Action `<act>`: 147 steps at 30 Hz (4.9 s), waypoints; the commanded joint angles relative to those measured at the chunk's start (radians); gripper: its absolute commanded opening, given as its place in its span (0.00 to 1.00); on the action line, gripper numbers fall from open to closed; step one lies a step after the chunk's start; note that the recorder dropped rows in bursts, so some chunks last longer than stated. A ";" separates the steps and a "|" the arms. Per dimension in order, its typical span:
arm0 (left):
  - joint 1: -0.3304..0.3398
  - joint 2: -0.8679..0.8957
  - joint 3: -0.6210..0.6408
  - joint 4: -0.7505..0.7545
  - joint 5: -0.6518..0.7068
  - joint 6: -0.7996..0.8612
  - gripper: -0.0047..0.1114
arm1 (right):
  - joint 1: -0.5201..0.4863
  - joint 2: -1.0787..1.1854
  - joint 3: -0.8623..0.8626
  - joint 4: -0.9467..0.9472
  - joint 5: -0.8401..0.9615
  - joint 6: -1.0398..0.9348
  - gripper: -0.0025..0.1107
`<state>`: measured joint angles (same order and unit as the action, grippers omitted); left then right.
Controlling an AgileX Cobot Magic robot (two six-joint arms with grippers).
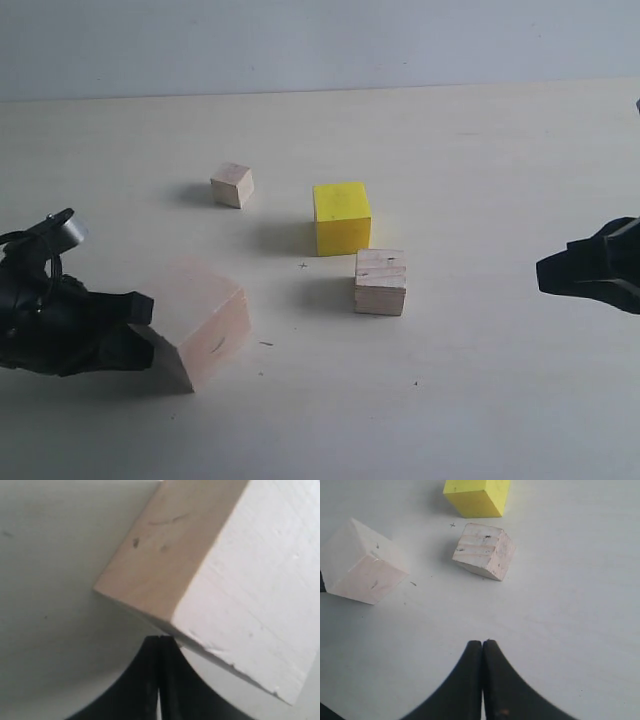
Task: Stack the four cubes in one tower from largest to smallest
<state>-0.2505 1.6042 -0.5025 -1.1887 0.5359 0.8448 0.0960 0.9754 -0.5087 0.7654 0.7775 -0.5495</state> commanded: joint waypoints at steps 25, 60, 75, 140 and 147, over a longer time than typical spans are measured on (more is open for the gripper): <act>-0.248 0.206 -0.303 -0.124 -0.021 0.011 0.04 | 0.003 0.004 -0.007 -0.007 -0.009 -0.005 0.02; -0.248 0.092 -0.399 -0.083 0.084 0.005 0.04 | 0.003 0.004 -0.007 -0.010 -0.003 -0.005 0.02; -0.155 -0.048 -0.311 0.630 -0.045 -0.647 0.04 | 0.003 0.004 -0.007 -0.010 0.001 -0.001 0.02; -0.384 0.163 -0.399 0.419 -0.089 -0.498 0.04 | 0.003 0.004 -0.007 -0.047 0.020 -0.001 0.02; -0.508 0.186 -0.422 0.337 -0.202 -0.433 0.04 | 0.003 0.004 -0.007 -0.047 0.020 -0.001 0.02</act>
<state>-0.7337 1.7814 -0.9098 -0.8268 0.3862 0.3966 0.0960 0.9754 -0.5087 0.7235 0.7949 -0.5477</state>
